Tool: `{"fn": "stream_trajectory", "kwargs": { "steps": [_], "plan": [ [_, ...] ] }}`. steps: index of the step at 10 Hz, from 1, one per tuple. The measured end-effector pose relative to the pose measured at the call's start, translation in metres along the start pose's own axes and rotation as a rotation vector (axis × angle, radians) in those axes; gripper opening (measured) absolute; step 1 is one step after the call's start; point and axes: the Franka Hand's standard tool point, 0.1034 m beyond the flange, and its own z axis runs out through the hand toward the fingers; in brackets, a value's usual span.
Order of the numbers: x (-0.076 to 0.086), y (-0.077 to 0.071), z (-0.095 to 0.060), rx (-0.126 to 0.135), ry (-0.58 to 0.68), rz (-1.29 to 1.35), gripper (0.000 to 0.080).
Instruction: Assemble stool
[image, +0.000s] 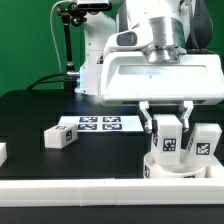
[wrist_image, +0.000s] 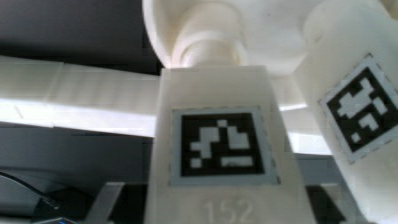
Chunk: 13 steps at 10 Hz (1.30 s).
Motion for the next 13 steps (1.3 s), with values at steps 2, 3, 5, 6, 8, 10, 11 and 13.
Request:
{"fn": "stream_trajectory", "kwargs": {
  "steps": [2,3,5,6,8,10,11,13],
  "plan": [
    [0.000,0.000,0.000,0.000,-0.001,0.001,0.0340],
    [0.000,0.000,0.000,0.000,-0.001,0.001,0.0340],
    [0.000,0.000,0.000,0.000,-0.001,0.001,0.0340],
    [0.000,0.000,0.000,0.000,-0.001,0.001,0.0582],
    [0.000,0.000,0.000,0.000,-0.001,0.001,0.0629],
    [0.001,0.002,-0.001,0.000,-0.007,0.001,0.0644],
    [0.006,0.007,-0.006,-0.001,-0.017,0.008,0.0649],
    [0.020,0.015,-0.023,0.004,-0.041,0.023,0.0649]
  ]
}}
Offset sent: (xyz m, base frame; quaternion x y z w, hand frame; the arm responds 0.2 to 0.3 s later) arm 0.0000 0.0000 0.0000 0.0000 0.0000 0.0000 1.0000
